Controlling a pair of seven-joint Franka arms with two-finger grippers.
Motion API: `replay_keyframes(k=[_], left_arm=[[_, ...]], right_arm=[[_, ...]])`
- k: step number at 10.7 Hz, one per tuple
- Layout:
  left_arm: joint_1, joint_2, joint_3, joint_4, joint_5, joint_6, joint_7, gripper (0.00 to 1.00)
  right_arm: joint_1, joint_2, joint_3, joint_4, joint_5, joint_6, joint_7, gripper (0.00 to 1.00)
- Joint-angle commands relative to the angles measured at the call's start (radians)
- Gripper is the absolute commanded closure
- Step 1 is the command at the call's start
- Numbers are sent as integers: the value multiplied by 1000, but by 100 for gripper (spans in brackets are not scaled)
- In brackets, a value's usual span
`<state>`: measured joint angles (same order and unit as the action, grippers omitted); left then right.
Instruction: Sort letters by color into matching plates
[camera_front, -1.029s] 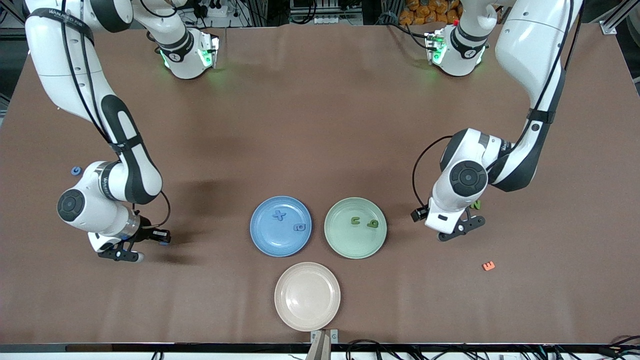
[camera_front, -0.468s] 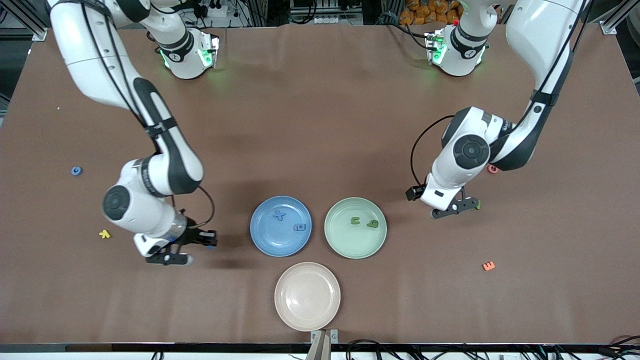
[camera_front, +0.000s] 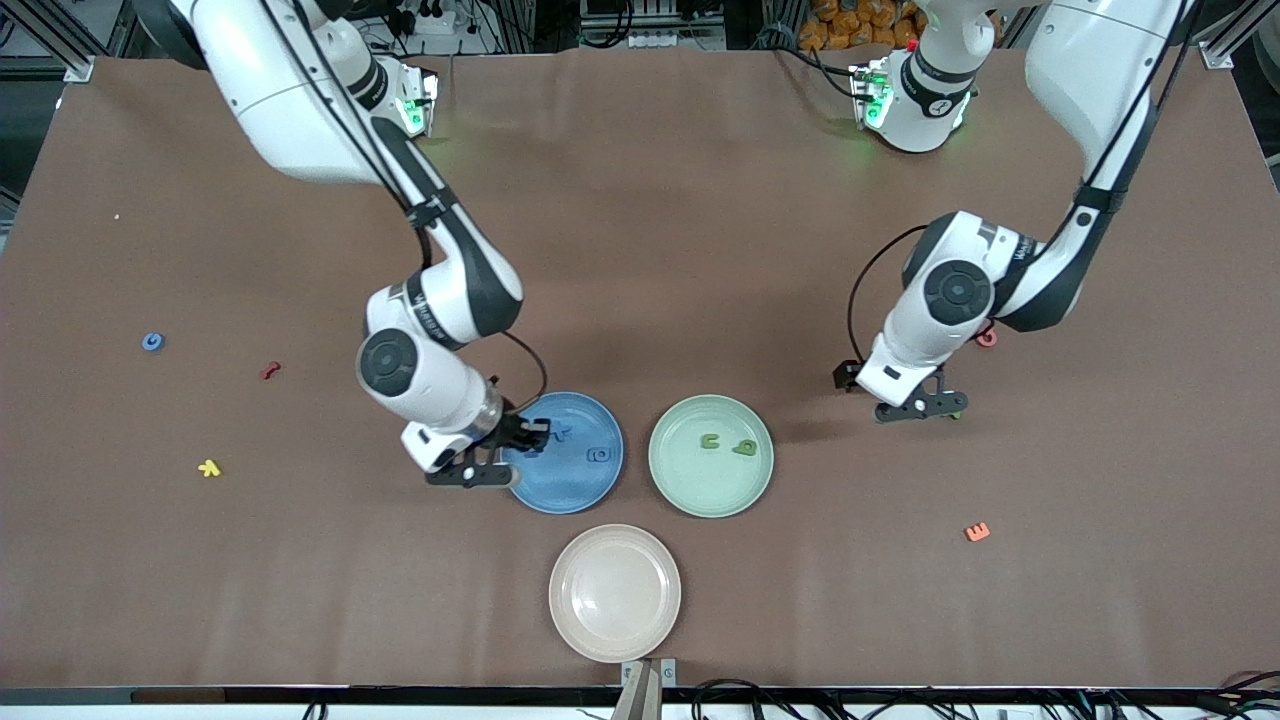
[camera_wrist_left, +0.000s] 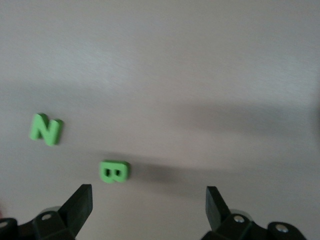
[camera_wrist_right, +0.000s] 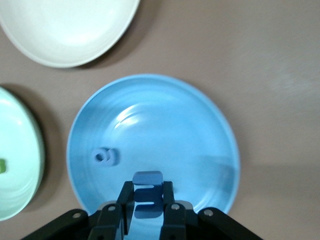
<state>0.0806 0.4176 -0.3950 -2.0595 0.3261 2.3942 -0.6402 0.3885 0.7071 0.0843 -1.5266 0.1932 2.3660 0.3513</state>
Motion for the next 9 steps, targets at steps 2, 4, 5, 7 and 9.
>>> replay_keyframes(k=[2,4,5,7,9], left_arm=[[68,9,-13,-7,18,19,70,0],[70,24,-13,-25,16,60,67,0],[79,23,-13,-62,16,116,68,0],[85,21,-13,-105,27,180,79,0],[88,26,-12,-105,25,180,106,0]], right_arm=[[38,11,-3,13,-12,-8,20,28],[33,11,-6,6,-24,-8,5,0],[27,5,-9,6,-44,-11,-9,0],[0,-15,-27,-3,-52,-23,-111,0],[-57,-35,-44,-4,-52,-91,-248,0]])
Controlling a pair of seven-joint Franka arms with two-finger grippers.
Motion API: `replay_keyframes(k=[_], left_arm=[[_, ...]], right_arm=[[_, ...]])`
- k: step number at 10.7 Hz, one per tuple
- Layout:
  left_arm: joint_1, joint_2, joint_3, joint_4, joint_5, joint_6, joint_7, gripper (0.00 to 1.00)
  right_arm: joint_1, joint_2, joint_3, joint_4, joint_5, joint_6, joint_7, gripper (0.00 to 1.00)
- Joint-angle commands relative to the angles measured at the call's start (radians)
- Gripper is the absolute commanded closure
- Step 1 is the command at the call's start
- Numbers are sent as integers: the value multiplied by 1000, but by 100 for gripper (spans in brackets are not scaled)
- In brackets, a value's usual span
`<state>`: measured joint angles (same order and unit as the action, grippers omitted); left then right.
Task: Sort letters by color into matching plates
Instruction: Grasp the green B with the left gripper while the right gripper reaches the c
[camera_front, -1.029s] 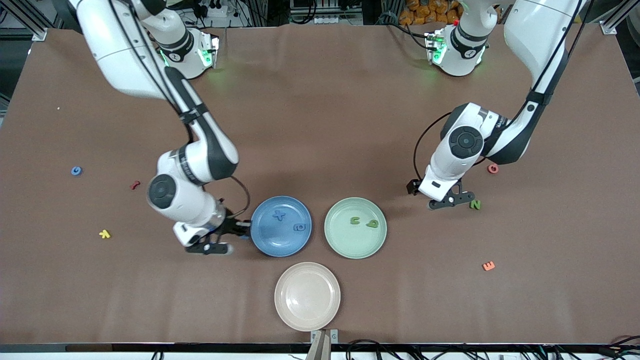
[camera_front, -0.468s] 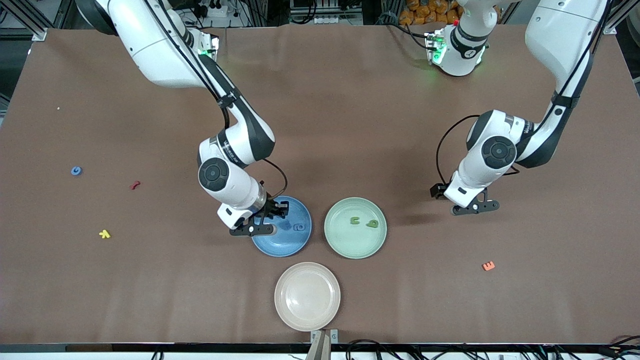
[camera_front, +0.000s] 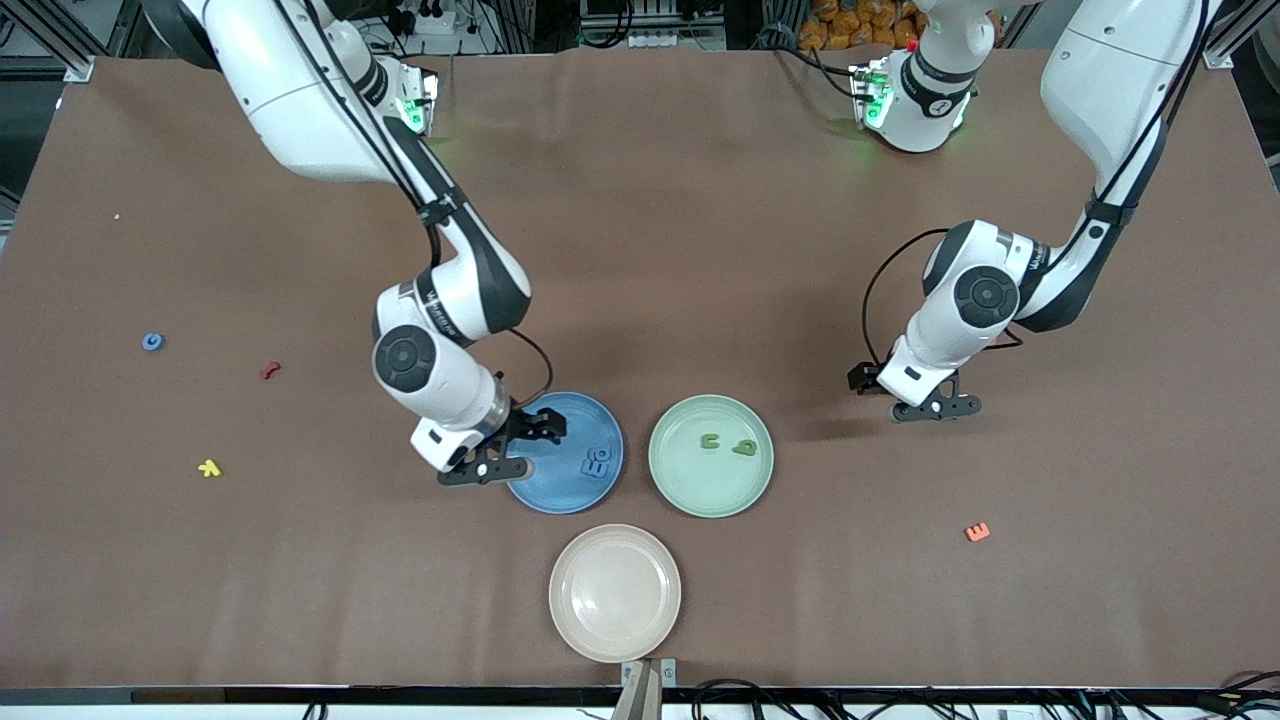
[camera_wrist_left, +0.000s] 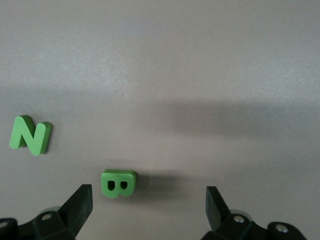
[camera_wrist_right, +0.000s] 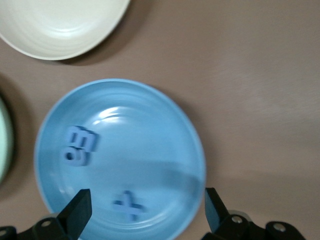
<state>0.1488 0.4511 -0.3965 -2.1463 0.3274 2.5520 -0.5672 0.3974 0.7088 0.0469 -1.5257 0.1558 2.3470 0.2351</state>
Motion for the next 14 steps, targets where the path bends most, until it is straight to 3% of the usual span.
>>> replay_keyframes(k=[1,8,11,14], left_arm=[[29,-3,-10,-18,25,22,36,0],[52,27,-7,-20,53,30,70,0],[72,41,-8,-20,75,39,70,0],[72,47,-9,-20,75,50,70,0]], right_arm=[[-93,-49,-21,-10,-16,-98,-198,0],[-386,-201,-68,-187,-119,-104,-647,0],[-507,-274,-93,-295,-121,-95,-762,0],[-620,-340,-111,-466,-122,67,-770,0]])
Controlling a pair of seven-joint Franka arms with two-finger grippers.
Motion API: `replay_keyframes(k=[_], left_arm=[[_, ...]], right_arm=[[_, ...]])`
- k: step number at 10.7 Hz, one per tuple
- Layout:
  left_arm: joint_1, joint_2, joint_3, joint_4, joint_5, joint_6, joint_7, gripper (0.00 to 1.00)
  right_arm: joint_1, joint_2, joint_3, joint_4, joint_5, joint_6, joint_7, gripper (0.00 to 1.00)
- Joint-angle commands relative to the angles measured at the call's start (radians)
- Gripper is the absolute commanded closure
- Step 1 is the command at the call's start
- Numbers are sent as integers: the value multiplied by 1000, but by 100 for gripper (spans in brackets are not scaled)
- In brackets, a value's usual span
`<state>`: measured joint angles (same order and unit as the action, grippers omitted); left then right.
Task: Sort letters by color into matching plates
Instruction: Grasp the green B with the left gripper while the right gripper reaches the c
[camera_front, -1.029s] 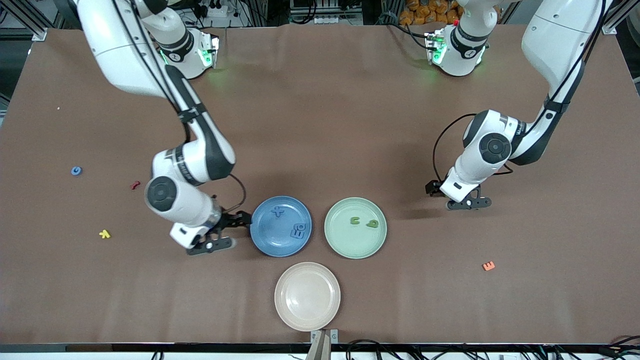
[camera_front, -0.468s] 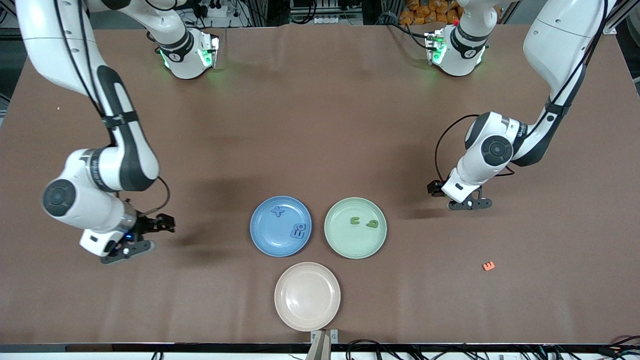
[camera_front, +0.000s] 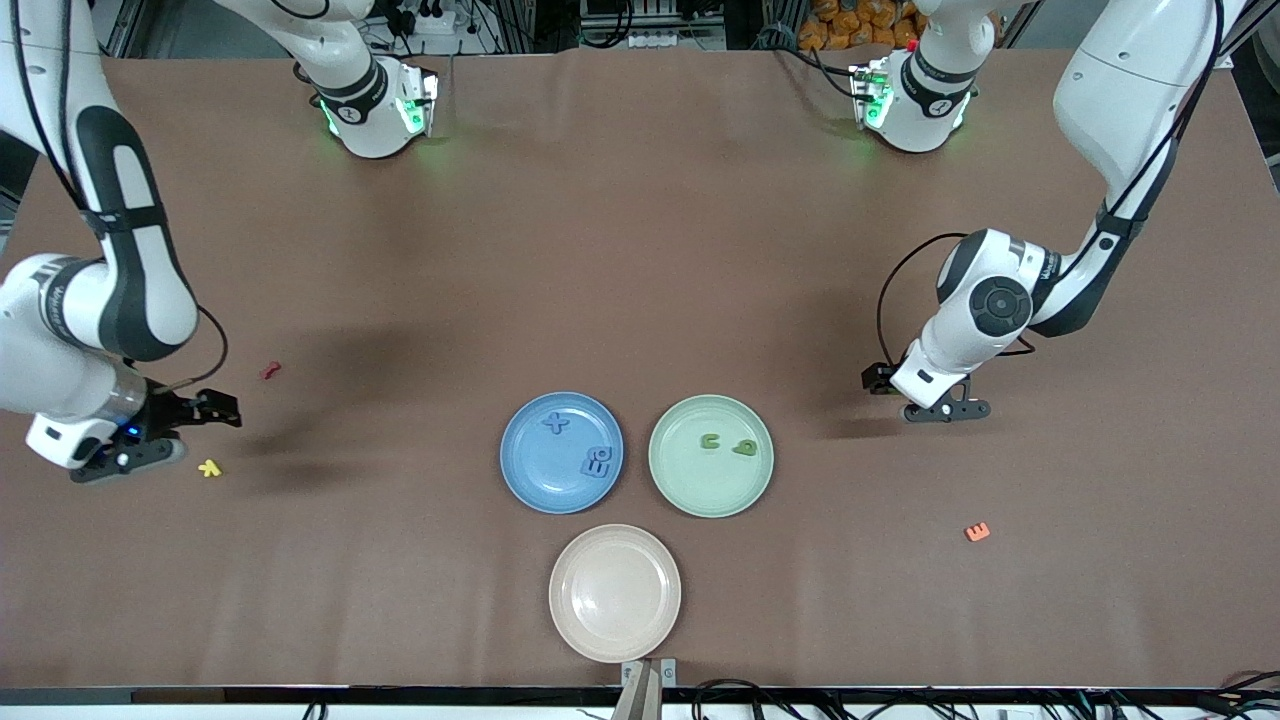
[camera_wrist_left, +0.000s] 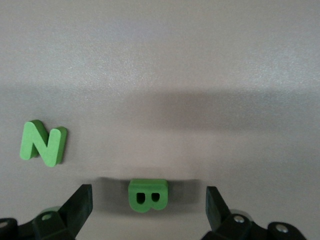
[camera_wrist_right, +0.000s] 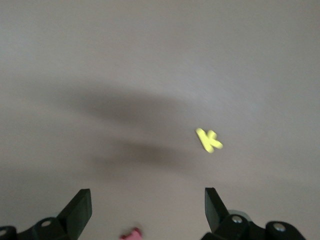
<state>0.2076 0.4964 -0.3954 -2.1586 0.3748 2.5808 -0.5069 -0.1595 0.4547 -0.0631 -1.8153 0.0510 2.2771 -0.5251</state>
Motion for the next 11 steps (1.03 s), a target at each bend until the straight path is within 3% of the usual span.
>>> replay_keyframes(k=[1,3,9,10,11], left_arm=[[13,2,-8,-9,27,21,8,0],[13,4,-8,-9,27,21,8,0],[13,24,-8,-3,27,21,8,0],[16,24,-8,3,27,21,1,63],[30,24,-8,3,15,21,-21,100]], right_arm=[[-71,-88,-24,-194,-29,154,-22,0],[-93,-102,-79,-220,-68,154,-33,0],[-256,-77,-78,-292,-72,254,-116,0],[-277,-65,-78,-294,-71,275,-143,0],[-290,-54,-78,-295,-71,285,-148,0]])
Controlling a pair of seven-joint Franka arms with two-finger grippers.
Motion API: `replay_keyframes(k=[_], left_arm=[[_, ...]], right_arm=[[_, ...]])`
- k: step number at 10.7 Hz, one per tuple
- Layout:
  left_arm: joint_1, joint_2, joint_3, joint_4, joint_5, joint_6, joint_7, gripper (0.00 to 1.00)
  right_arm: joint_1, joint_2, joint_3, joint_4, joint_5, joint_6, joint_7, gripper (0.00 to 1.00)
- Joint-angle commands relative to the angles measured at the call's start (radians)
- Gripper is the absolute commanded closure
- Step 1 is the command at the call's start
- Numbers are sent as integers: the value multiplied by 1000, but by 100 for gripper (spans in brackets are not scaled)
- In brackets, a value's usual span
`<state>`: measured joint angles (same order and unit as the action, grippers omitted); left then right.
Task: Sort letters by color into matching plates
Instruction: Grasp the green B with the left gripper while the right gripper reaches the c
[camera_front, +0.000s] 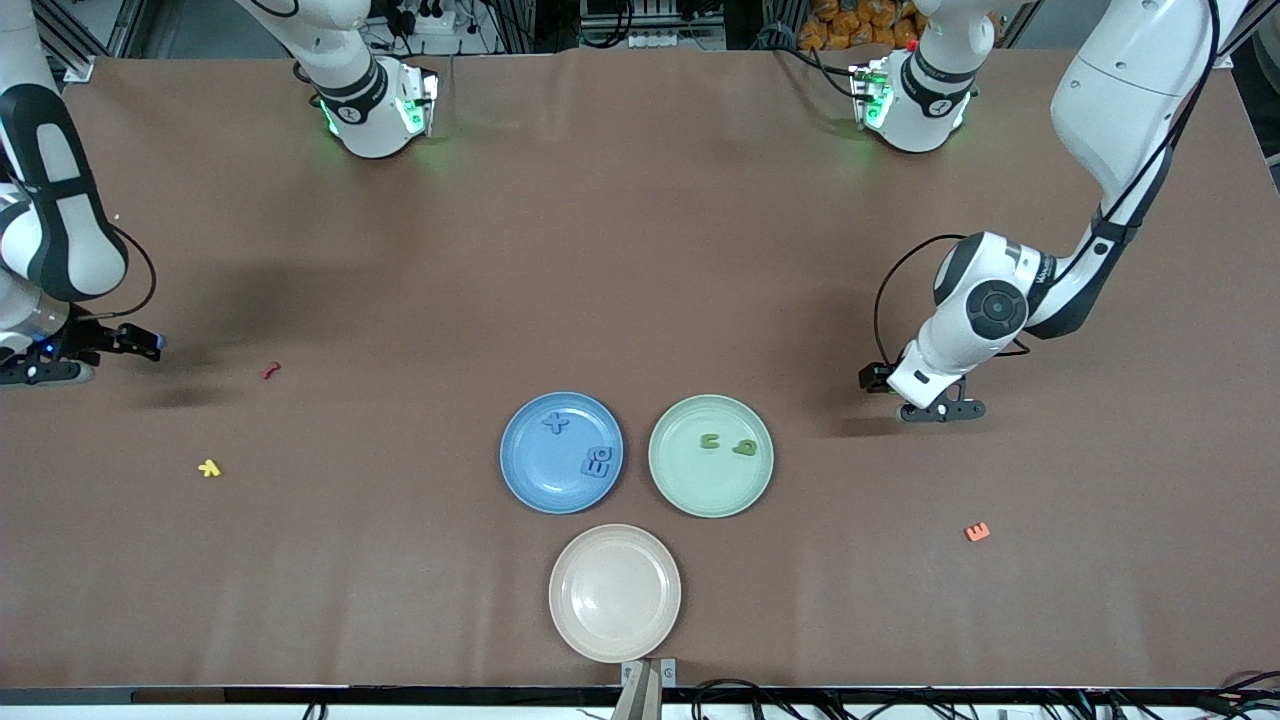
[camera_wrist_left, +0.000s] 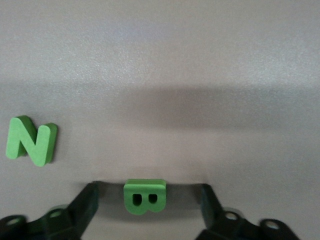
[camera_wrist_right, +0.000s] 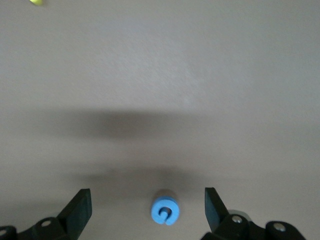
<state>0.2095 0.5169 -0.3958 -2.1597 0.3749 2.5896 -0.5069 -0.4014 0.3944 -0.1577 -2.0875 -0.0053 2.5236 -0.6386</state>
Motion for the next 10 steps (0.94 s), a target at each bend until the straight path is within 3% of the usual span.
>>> replay_keyframes(k=[1,4,10], left_arm=[[36,2,-8,4,15,12,-28,100],[27,2,-8,6,13,12,-62,100],[21,-1,-12,27,13,10,-120,100]], right_arm=[[-57,20,18,-28,-7,41,-35,0],[-106,78,50,-31,-5,109,-33,0],[-195,89,113,-75,-4,136,-33,0]])
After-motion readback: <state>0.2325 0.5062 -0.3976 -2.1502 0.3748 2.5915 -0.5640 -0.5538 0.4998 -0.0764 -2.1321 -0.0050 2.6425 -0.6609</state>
